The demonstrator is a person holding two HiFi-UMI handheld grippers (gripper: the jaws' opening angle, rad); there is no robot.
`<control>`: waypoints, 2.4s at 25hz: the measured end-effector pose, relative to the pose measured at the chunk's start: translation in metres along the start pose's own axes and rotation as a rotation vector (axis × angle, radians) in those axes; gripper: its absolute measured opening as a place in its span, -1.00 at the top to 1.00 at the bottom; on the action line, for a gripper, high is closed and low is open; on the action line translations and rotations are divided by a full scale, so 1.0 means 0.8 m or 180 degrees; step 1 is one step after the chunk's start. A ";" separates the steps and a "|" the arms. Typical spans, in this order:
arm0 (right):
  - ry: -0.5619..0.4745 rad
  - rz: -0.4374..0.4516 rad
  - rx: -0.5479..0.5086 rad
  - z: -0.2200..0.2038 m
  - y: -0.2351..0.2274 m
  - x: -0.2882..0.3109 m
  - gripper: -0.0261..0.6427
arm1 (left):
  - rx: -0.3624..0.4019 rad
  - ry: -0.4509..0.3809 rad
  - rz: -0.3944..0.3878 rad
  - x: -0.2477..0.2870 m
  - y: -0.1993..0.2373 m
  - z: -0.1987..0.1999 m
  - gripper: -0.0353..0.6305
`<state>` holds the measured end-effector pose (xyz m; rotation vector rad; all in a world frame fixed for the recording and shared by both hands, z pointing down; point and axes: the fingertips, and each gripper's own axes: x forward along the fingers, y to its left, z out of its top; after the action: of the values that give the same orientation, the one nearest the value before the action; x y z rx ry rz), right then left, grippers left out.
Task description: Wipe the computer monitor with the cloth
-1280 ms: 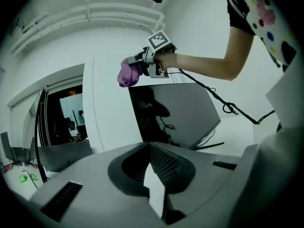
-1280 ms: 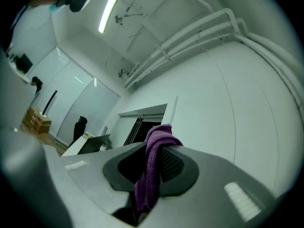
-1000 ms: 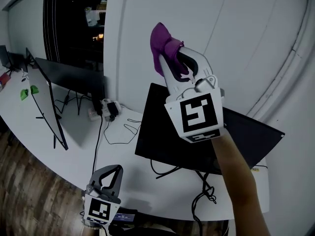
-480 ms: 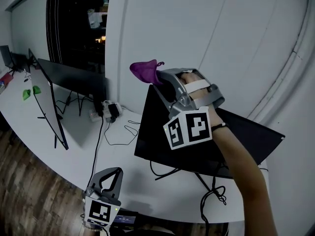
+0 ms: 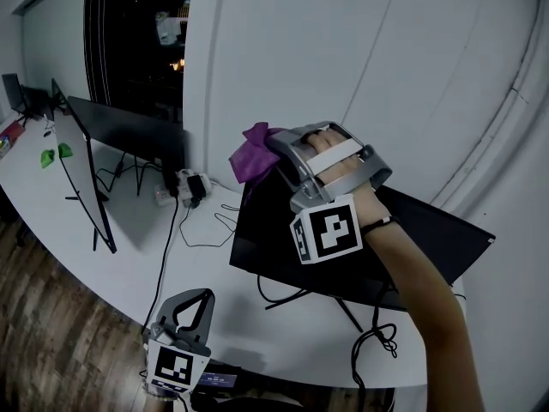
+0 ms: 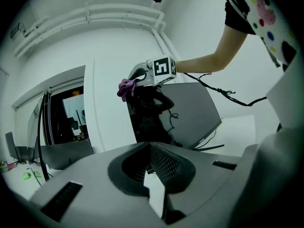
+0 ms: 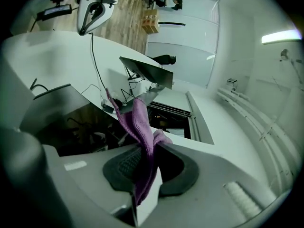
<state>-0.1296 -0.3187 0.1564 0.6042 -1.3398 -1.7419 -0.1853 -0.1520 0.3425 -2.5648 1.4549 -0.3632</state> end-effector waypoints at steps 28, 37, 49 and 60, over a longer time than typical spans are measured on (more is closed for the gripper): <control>0.0378 0.0021 0.0210 -0.082 0.057 -0.098 0.73 | 0.0128 -0.0068 -0.0320 0.029 -0.074 0.031 0.88; 0.0546 0.0037 0.0264 -0.118 0.076 -0.139 0.73 | 0.0173 -0.0109 -0.0485 0.048 -0.103 0.042 0.88; 0.0841 0.0105 0.0290 -0.176 0.105 -0.204 0.73 | 0.0160 -0.0180 -0.0676 0.078 -0.156 0.060 0.88; 0.1098 0.0111 0.0431 -0.217 0.128 -0.256 0.73 | 0.0144 -0.0218 -0.0840 0.096 -0.192 0.062 0.88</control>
<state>0.1487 -0.2492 0.1756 0.9066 -1.2201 -1.4468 -0.0071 -0.1383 0.3457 -2.7079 1.0747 -0.3347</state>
